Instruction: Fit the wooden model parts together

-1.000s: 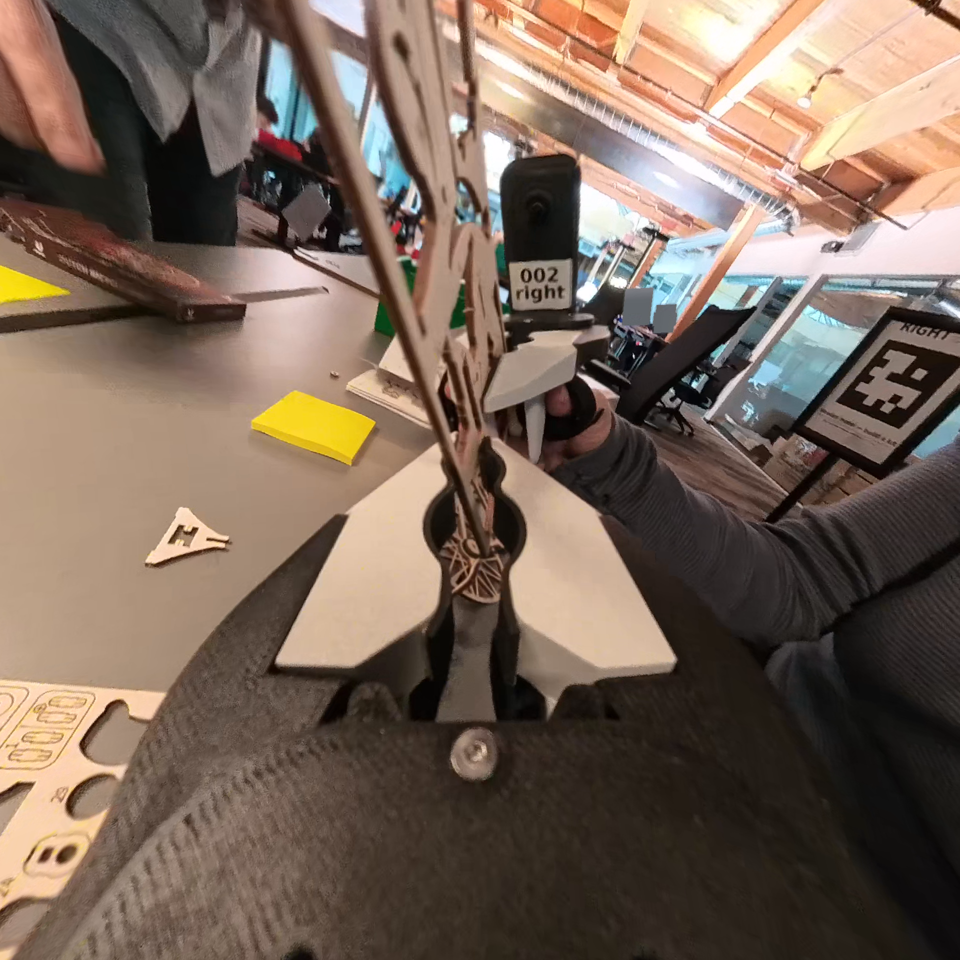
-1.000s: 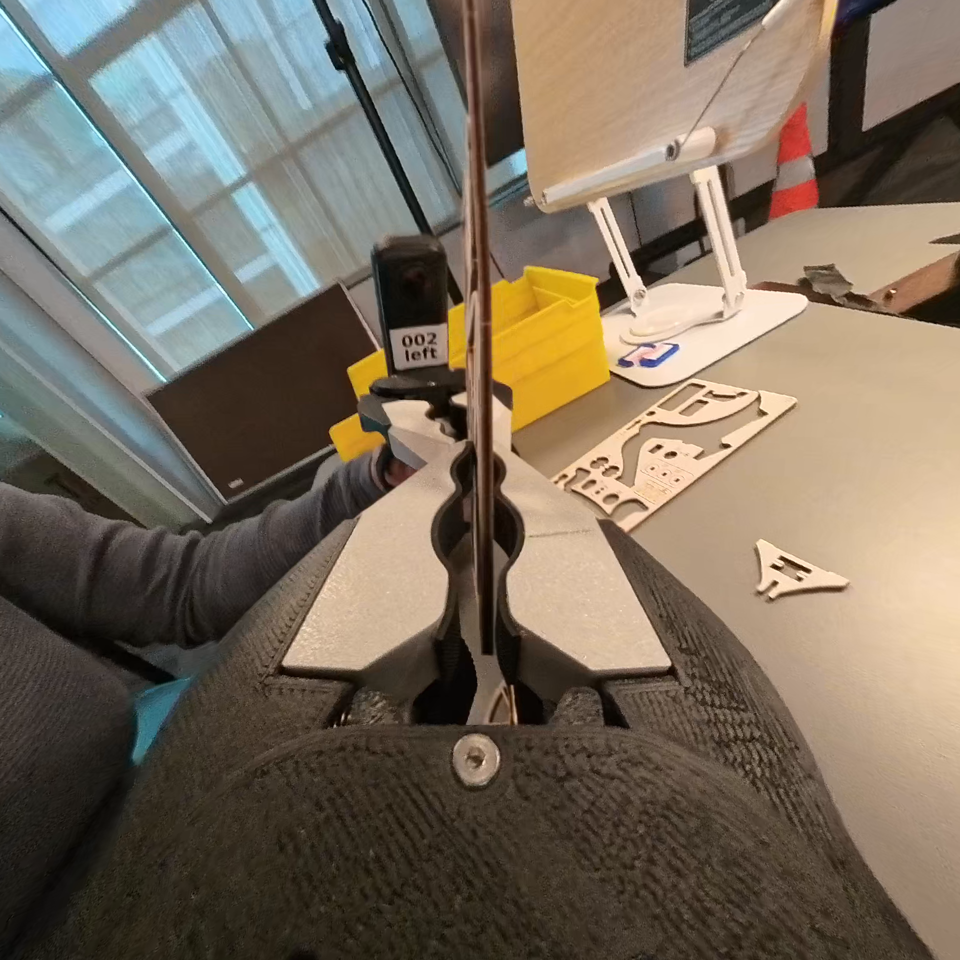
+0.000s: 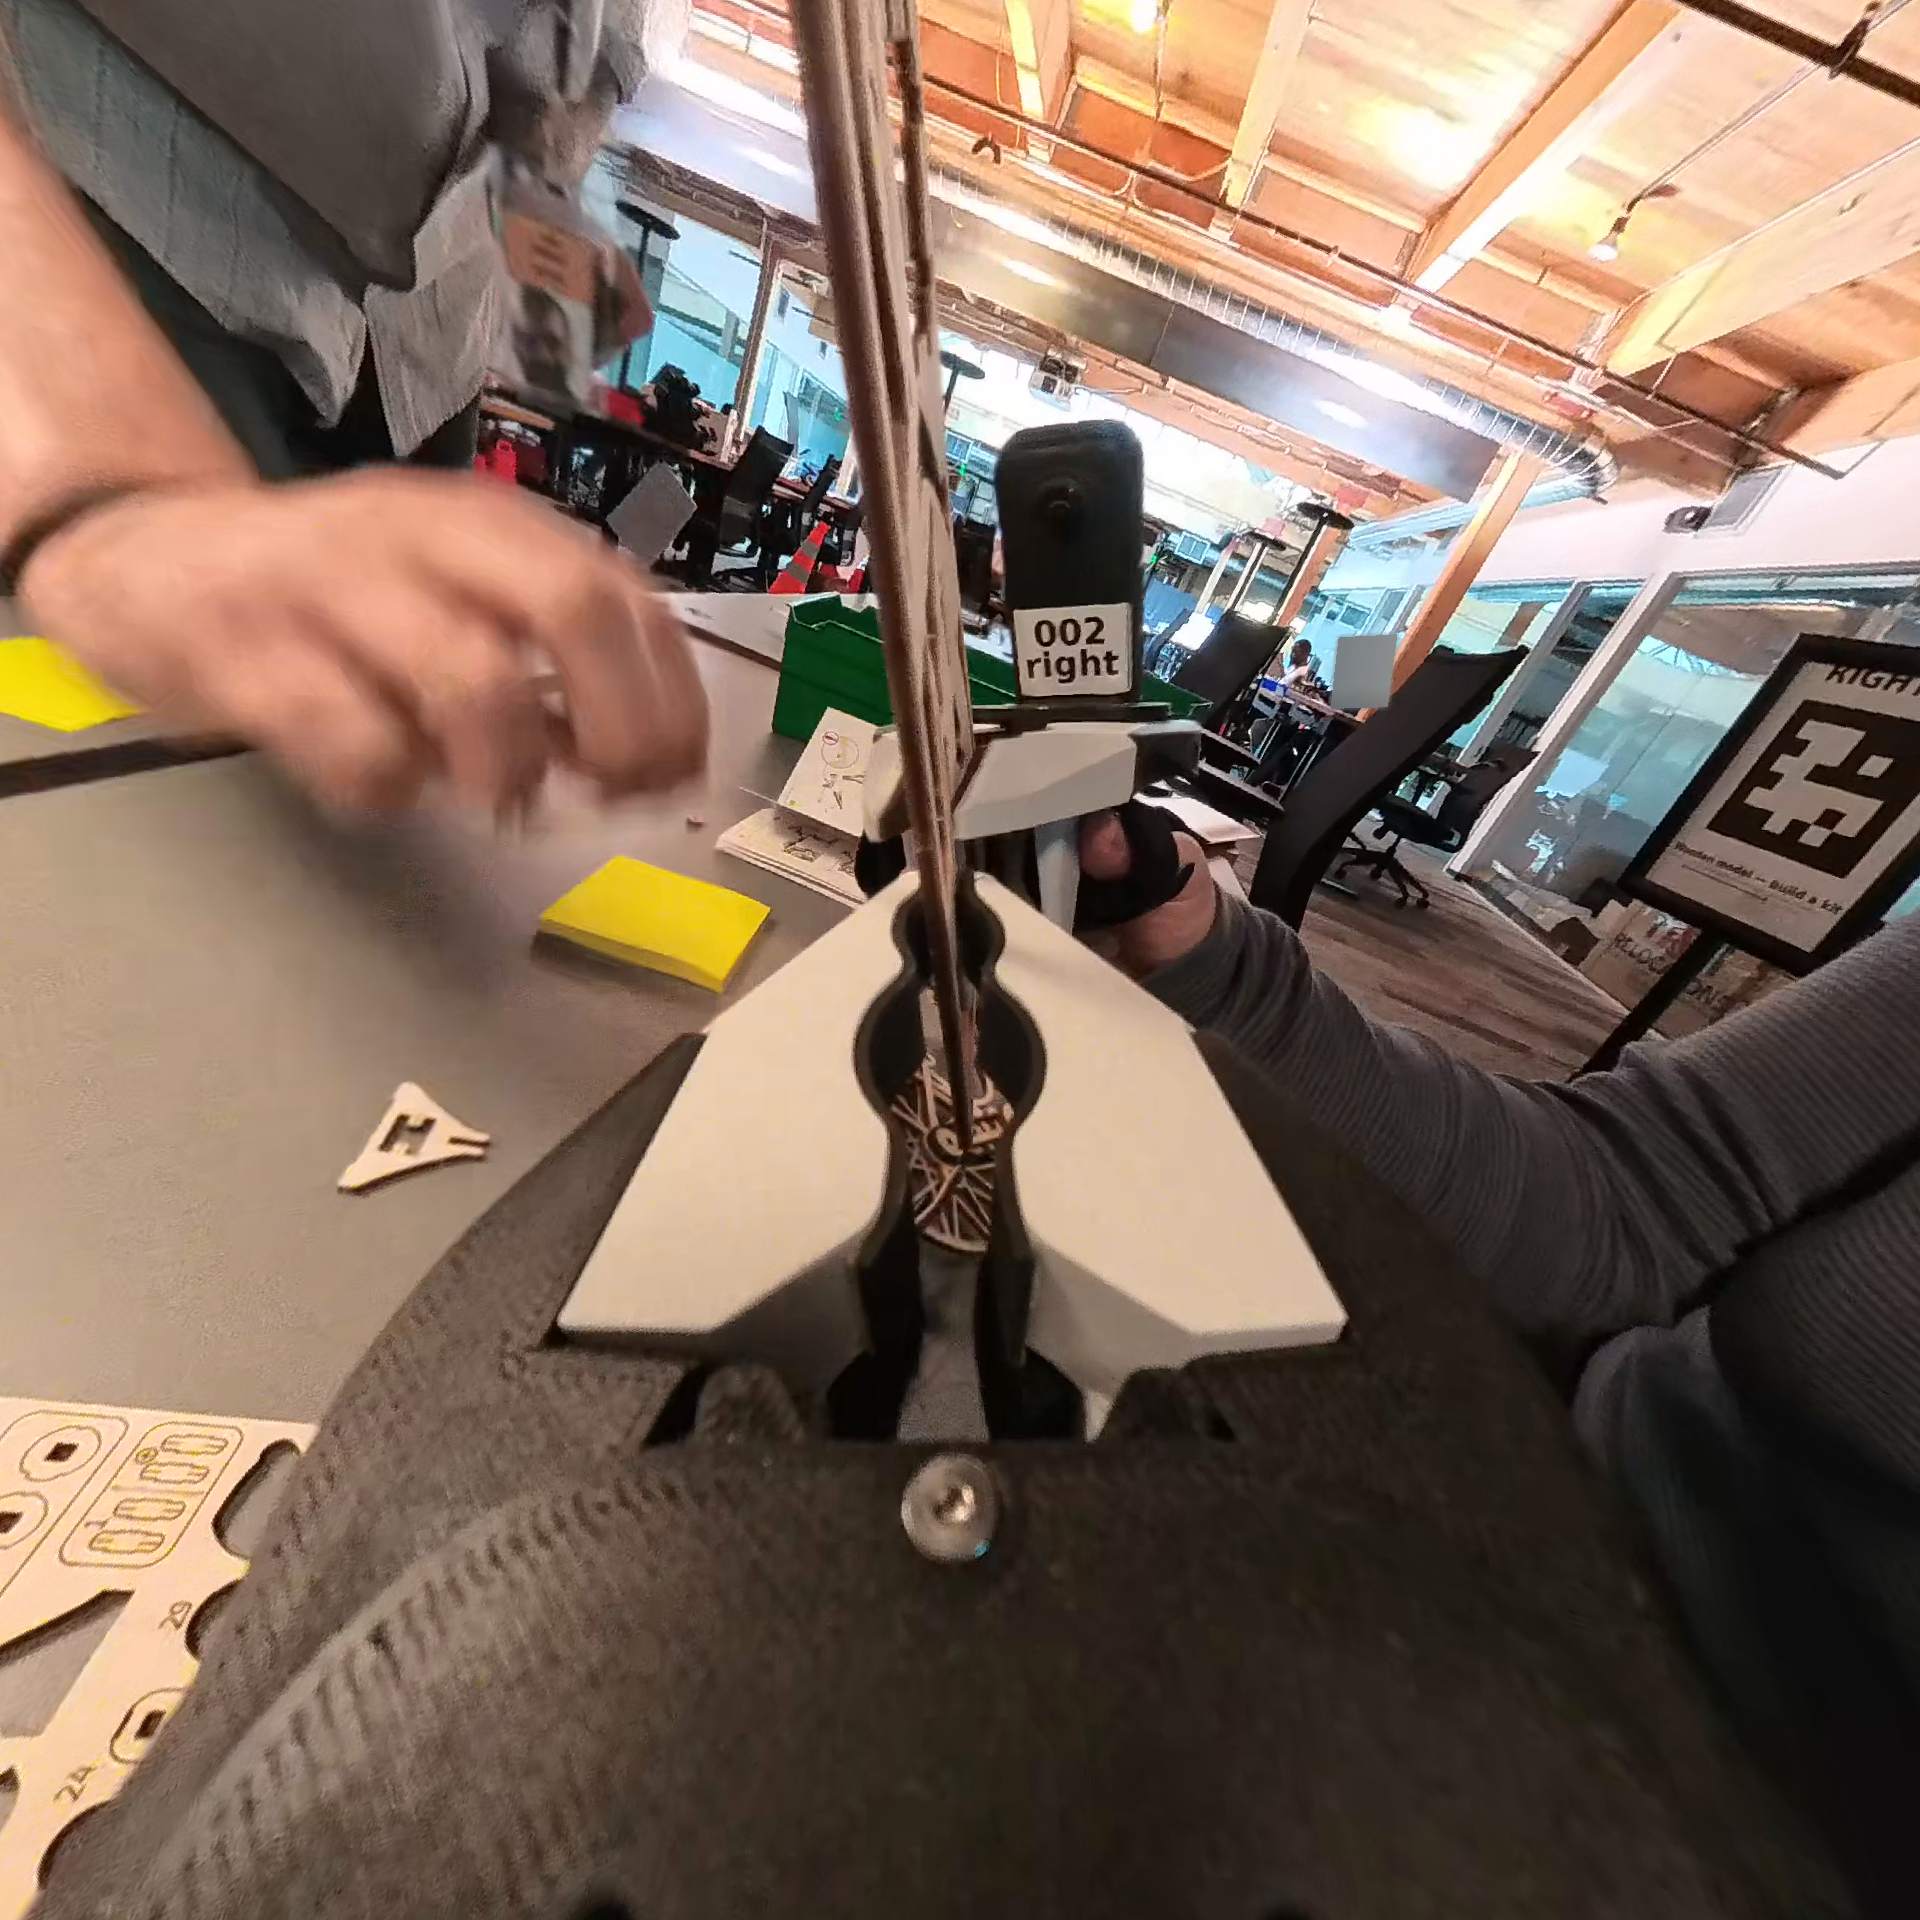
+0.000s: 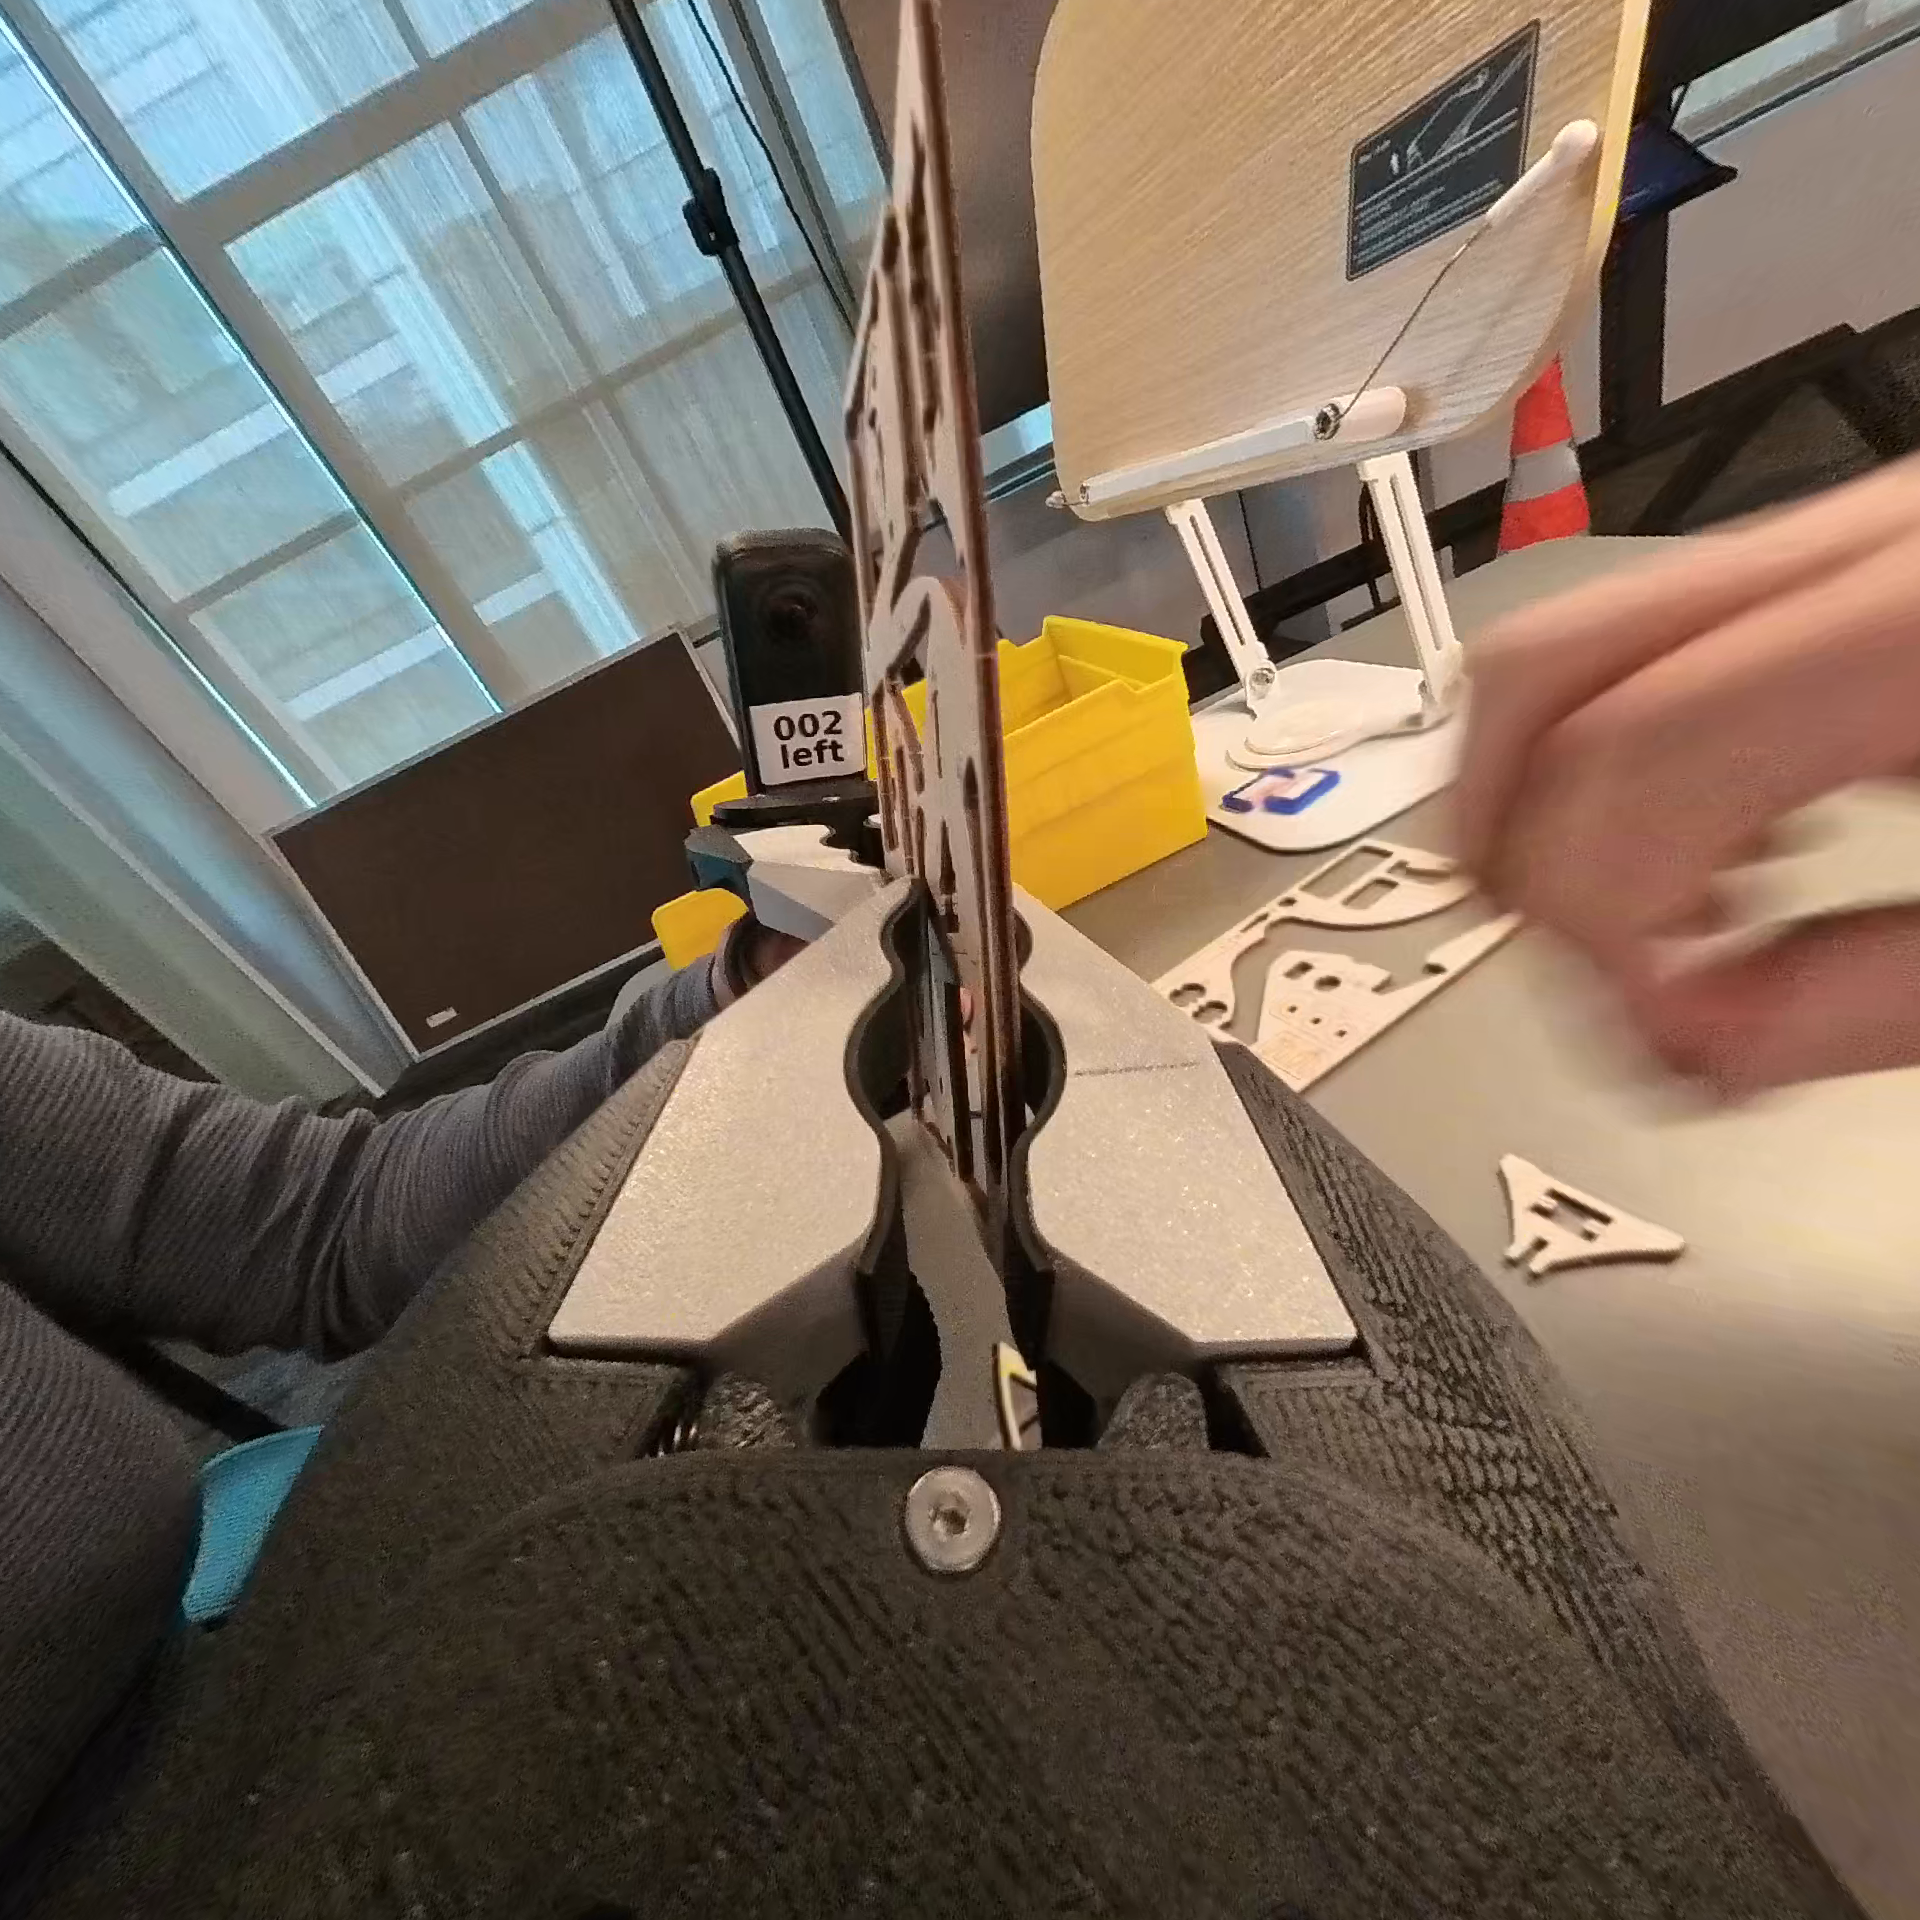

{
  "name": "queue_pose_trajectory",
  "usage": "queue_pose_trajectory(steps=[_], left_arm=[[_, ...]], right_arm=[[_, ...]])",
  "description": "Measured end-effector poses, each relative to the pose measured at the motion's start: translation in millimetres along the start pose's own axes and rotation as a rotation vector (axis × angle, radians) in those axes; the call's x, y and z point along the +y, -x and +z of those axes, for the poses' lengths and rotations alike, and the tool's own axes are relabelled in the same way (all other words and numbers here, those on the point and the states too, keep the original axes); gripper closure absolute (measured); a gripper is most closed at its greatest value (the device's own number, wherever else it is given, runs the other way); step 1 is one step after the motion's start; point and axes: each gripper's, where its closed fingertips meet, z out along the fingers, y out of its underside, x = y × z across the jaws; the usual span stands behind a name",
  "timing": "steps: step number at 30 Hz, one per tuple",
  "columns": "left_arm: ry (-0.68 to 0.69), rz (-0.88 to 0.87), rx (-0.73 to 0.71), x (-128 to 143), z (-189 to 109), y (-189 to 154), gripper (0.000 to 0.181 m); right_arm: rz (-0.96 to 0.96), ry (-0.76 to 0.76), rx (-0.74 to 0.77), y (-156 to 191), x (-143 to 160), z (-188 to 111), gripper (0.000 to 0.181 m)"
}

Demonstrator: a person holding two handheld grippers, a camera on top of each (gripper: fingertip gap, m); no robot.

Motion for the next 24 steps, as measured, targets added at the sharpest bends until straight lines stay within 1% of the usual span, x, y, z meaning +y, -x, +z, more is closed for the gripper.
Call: queue_pose_trajectory(steps=[3, 6, 8, 11, 13, 16, 18, 19, 21, 24], left_arm=[[0.008, -0.007, -0.013, 2, 0, 3, 0.18], [0.008, -0.007, -0.018, 3, 1, 4, 0.18], [0.007, 0.001, -0.023, 3, 1, 4, 0.18], [0.012, -0.011, 0.002, 3, 1, 1, 0.18], [0.021, -0.012, -0.019, 5, 2, 4, 0.18], [0.022, 0.007, -0.067, 6, 3, 10, 0.18], [0.048, 0.066, -0.156, 10, 5, 18, 0.18], [0.052, 0.087, -0.169, 9, 5, 19, 0.18], [0.045, 0.098, -0.188, 8, 4, 21, 0.18], [0.018, 0.066, -0.142, 6, 1, 19, 0.18]], right_arm=[[-0.02, 0.018, 0.04, -5, 2, 0, 0.17], [-0.031, 0.025, 0.053, -6, 2, -1, 0.171], [-0.027, 0.023, 0.045, -5, 2, -1, 0.172], [0.007, 0.017, -0.01, 0, 2, -2, 0.177], [0.011, 0.026, -0.001, -4, 5, -2, 0.177], [-0.02, 0.038, 0.065, -12, 6, -1, 0.18], [-0.06, 0.053, 0.148, -22, 9, -1, 0.18], [-0.079, 0.054, 0.165, -24, 9, -1, 0.179], [-0.115, 0.059, 0.211, -26, 8, 0, 0.174], [-0.143, 0.065, 0.25, -26, 5, 2, 0.167]])
